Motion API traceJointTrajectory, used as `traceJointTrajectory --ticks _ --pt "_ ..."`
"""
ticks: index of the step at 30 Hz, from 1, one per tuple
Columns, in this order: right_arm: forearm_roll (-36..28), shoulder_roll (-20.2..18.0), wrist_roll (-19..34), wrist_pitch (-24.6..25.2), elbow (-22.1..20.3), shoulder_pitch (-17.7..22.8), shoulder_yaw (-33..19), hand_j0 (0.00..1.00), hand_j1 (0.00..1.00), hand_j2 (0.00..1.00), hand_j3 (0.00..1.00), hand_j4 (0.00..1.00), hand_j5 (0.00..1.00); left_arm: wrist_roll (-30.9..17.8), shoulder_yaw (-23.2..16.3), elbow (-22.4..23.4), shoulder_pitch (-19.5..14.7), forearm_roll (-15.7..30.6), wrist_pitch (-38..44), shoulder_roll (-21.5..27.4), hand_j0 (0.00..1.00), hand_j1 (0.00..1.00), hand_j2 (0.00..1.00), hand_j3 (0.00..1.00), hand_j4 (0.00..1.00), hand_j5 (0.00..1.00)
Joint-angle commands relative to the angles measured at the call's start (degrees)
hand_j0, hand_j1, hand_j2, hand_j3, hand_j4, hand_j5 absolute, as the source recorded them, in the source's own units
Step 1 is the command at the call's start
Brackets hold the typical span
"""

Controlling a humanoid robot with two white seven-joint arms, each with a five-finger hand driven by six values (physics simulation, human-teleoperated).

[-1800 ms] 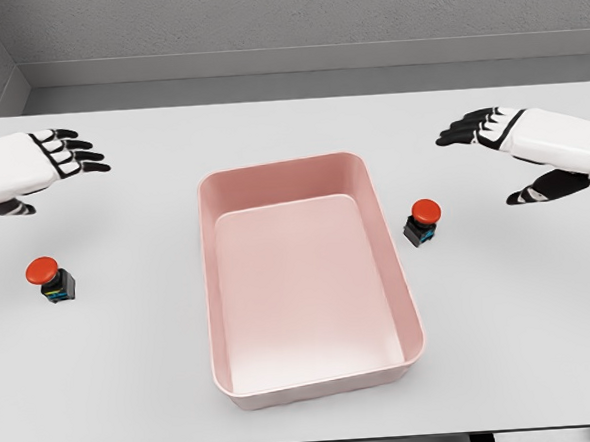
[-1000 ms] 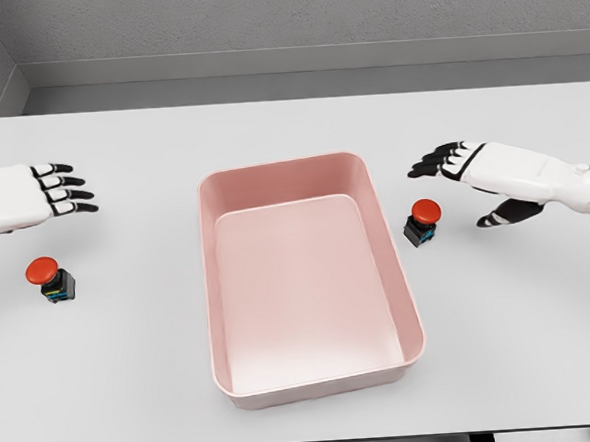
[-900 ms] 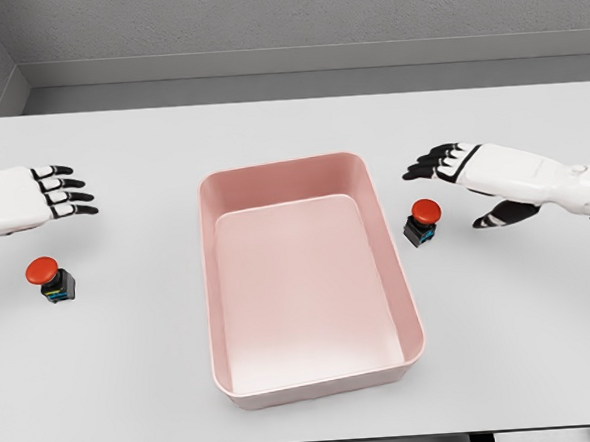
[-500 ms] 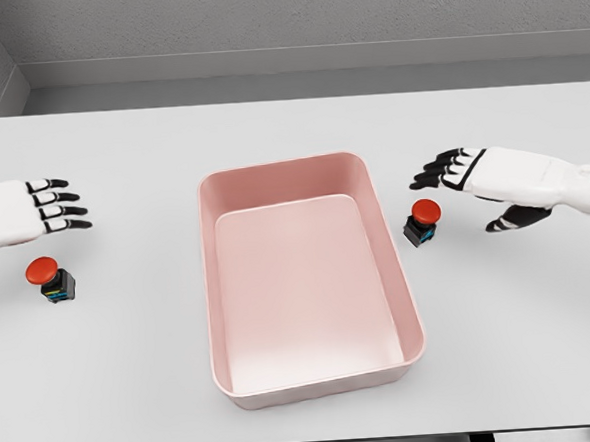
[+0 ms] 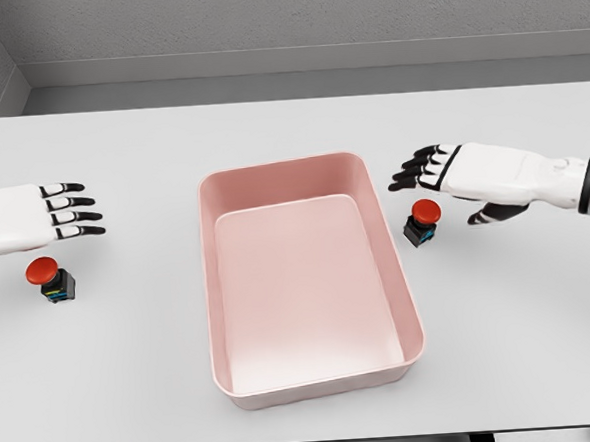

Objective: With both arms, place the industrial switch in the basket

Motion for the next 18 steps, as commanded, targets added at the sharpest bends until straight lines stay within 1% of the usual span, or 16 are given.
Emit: traceJointTrajectory --ticks 1,4,7,9,11,13,16,17,18 --pt "0.5 0.3 0.0 0.1 0.7 0.1 0.3 1.0 1.0 1.0 1.0 1.0 1.0 -0.1 0.1 -0.2 0.1 0.3 -0.1 0.4 1.0 1.0 1.0 1.0 1.0 1.0" --pt "0.7 0.4 0.0 0.1 0.9 0.2 0.3 1.0 1.0 1.0 1.0 1.0 1.0 -0.2 -0.6 -0.1 0.1 0.2 -0.1 0.3 1.0 1.0 1.0 1.0 1.0 1.0" --pt "1.8 1.9 0.0 0.1 0.7 0.0 0.4 1.0 1.0 1.0 1.0 1.0 1.0 -0.1 -0.6 0.1 0.1 1.0 -0.1 0.3 1.0 1.0 1.0 1.0 1.0 1.0" --pt "3.0 2.8 0.0 0.1 1.0 -0.1 0.5 1.0 1.0 1.0 1.0 1.0 1.0 -0.1 -0.6 0.2 0.3 4.6 -0.1 0.5 1.0 1.0 1.0 1.0 1.0 1.0" --pt "3.3 3.5 0.0 0.1 2.5 -0.1 0.6 1.0 1.0 1.0 1.0 1.0 1.0 -0.1 -0.6 0.2 0.4 5.7 -0.1 0.5 1.0 1.0 1.0 1.0 1.0 1.0" --pt "3.4 3.5 0.0 0.1 3.3 -0.1 0.6 1.0 1.0 1.0 1.0 1.0 1.0 -0.1 -0.6 0.2 1.3 6.9 -0.1 0.5 1.0 1.0 1.0 1.0 1.0 1.0" --pt "4.5 3.6 -0.1 0.1 4.2 -0.2 0.5 1.0 1.0 1.0 1.0 1.0 1.0 -0.1 -0.6 0.0 1.6 7.3 -0.1 0.4 1.0 1.0 1.0 1.0 1.0 1.0" --pt "4.5 3.6 0.0 0.1 4.2 -0.2 0.5 1.0 1.0 1.0 1.0 1.0 1.0 0.0 -0.6 0.0 1.7 7.4 -0.1 0.3 1.0 1.0 1.0 1.0 1.0 1.0" --pt "4.5 3.9 -0.1 0.1 4.3 -0.1 0.5 0.97 0.97 0.97 0.97 0.97 0.97 0.0 -0.6 0.0 1.8 7.4 -0.1 0.3 1.0 1.0 1.0 1.0 1.0 1.0"
